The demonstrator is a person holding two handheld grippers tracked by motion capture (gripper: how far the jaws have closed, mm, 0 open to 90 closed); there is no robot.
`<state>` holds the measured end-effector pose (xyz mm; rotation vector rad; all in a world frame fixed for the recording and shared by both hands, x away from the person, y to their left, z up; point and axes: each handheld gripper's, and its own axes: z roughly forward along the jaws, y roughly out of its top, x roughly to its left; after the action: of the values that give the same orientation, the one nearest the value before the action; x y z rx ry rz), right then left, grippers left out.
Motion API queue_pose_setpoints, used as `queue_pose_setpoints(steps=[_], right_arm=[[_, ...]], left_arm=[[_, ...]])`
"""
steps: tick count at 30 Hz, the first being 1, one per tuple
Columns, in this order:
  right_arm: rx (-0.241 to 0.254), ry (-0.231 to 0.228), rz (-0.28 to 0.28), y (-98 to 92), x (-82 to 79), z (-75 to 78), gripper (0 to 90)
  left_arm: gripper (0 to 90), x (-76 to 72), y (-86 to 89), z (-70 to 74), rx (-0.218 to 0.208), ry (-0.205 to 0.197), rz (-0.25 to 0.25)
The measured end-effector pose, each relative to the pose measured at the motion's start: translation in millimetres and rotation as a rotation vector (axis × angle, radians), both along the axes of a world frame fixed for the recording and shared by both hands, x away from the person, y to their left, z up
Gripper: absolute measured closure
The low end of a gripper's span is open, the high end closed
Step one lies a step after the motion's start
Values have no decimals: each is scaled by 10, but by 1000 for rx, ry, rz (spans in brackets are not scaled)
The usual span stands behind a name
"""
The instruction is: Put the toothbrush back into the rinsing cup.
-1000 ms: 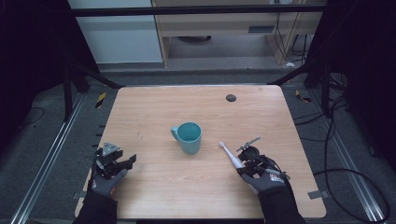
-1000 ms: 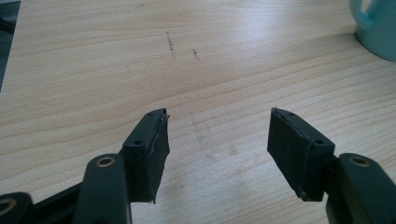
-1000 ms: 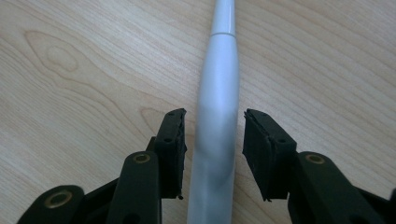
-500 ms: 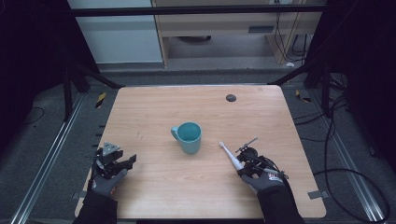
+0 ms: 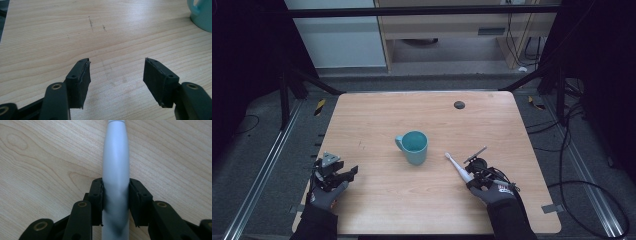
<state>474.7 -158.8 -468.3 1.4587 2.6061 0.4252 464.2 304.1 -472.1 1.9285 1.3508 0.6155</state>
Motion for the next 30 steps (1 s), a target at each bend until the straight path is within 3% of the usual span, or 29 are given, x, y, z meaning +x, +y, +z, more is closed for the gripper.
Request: queue_pose_setpoints(steps=[6, 9, 16, 24, 30], right_arm=[[16, 9, -13, -8, 8, 0, 661], [46, -8, -8, -21, -8, 30, 662], [128, -119, -15, -38, -65, 253, 663], [252, -304, -65, -49, -66, 461, 663], [354, -400, -119, -60, -17, 580, 664]], left_arm=[[377, 0, 3, 1, 1, 0, -1], [377, 1, 6, 2, 1, -1, 1], [377, -2, 6, 6, 3, -2, 2], [376, -3, 6, 6, 1, -3, 4], [375, -3, 6, 7, -1, -4, 4]])
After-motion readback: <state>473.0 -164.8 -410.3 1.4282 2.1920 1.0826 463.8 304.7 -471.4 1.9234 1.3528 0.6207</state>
